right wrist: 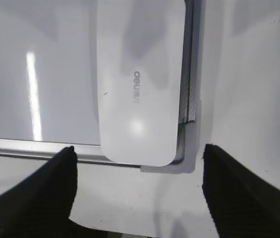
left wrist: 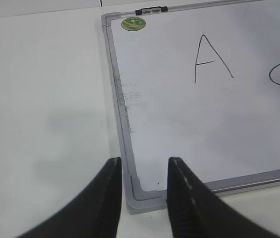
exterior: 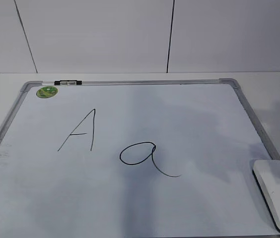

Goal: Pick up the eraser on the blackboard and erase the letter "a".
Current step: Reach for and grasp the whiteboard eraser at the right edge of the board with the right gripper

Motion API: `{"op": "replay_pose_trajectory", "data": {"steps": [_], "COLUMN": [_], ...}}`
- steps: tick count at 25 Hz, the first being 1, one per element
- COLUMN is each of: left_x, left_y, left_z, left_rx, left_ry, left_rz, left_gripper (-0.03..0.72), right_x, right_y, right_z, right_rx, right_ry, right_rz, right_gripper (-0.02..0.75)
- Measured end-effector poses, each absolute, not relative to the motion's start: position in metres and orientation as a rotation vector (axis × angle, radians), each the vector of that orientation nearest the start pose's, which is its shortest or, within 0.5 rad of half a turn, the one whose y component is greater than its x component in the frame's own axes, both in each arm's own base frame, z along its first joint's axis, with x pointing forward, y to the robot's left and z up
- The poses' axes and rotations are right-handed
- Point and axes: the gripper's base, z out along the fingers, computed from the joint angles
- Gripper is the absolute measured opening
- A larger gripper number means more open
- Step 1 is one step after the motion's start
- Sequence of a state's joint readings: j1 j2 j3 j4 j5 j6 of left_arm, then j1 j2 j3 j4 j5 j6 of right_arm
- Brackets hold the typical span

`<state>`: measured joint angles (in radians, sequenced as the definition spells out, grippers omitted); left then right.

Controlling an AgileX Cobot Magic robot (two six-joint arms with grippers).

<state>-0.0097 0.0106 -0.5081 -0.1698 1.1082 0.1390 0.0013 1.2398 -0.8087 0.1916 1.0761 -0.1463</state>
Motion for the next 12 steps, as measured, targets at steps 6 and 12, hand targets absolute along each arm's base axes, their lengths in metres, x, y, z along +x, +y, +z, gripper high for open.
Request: {"op": "replay_pose_trajectory", "data": {"steps": [6, 12], "left_x": [-0.007, -0.007], "left_y": [-0.014, -0.014], "left_z": [0.277, 0.277], "left_rx": [0.167, 0.167], "left_ry": [2.078, 2.078], "left_rz": [-0.126, -0.126], "left_gripper": [0.235, 0.235], "right_x": [0.21, 0.215], "right_y": [0.015, 0.016], "right_z": [0.245, 0.239], "right_rx": [-0.093, -0.089], "right_ry": [2.956, 2.975], "right_rz": [0.238, 0.239], "right_gripper": [0.594, 0.594]}}
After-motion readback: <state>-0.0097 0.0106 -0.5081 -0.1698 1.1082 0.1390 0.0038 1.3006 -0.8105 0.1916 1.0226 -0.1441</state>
